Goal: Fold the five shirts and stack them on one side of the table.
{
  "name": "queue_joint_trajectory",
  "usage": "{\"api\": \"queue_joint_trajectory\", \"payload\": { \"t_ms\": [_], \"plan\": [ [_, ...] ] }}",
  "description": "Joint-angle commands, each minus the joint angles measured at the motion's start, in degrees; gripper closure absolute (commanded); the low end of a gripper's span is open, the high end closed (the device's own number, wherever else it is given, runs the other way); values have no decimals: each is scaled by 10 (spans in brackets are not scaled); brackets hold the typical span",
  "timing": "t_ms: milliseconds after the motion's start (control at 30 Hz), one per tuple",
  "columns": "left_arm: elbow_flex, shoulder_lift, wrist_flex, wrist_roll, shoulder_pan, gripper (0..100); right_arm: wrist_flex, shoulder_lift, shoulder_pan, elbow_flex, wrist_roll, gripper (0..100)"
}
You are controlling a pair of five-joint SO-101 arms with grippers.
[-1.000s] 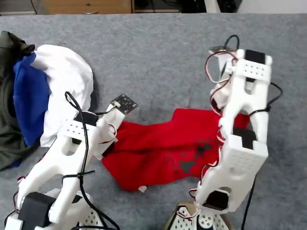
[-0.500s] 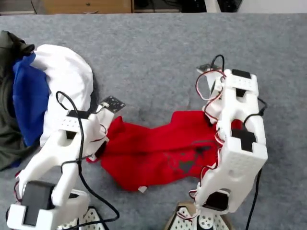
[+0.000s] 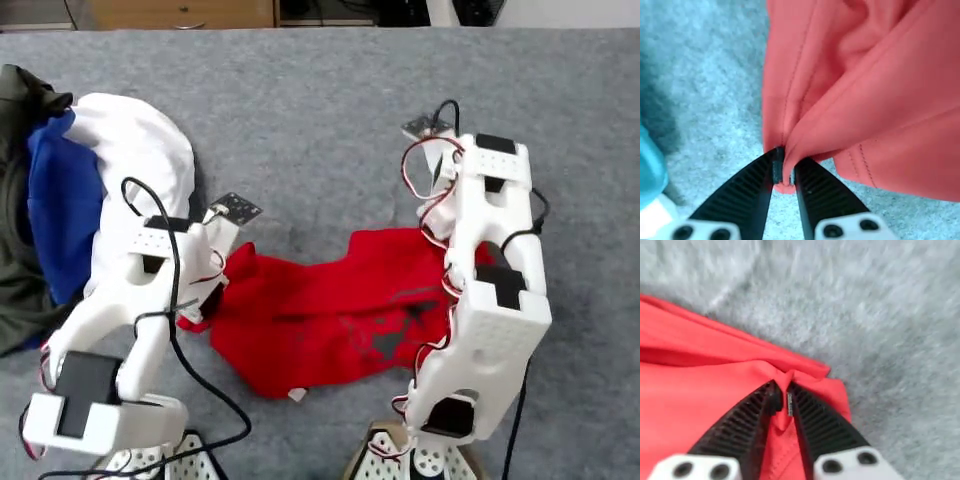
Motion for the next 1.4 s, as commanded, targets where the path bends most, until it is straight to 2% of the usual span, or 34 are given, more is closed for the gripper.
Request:
{"api": "queue_joint_trajectory", "payload": {
  "t_ms": [0,300,400,500,700,833,1033,1167,1367],
  "plan": [
    [-37,17,0,0,-9,981,-11,-5,-19,-64,-2,990],
    [-45,29,0,1,-9,981,-30,-1,-51,-237,-81,990],
    [-45,29,-2,20,-9,981,-48,-2,-44,-249,-135,990],
    [-55,29,1,34,-11,981,-27,-2,-25,-248,-150,990],
    [-69,29,2,40,-46,981,102,-5,-2,-205,-67,991],
    [-76,29,2,38,-69,981,152,-5,7,-163,-28,995],
    [-76,29,8,39,-74,981,98,-6,25,-25,-10,996],
    [-98,29,49,39,-74,981,86,-28,54,84,43,996],
    [-118,29,73,40,-74,981,62,-181,132,270,127,996]
  ]
}}
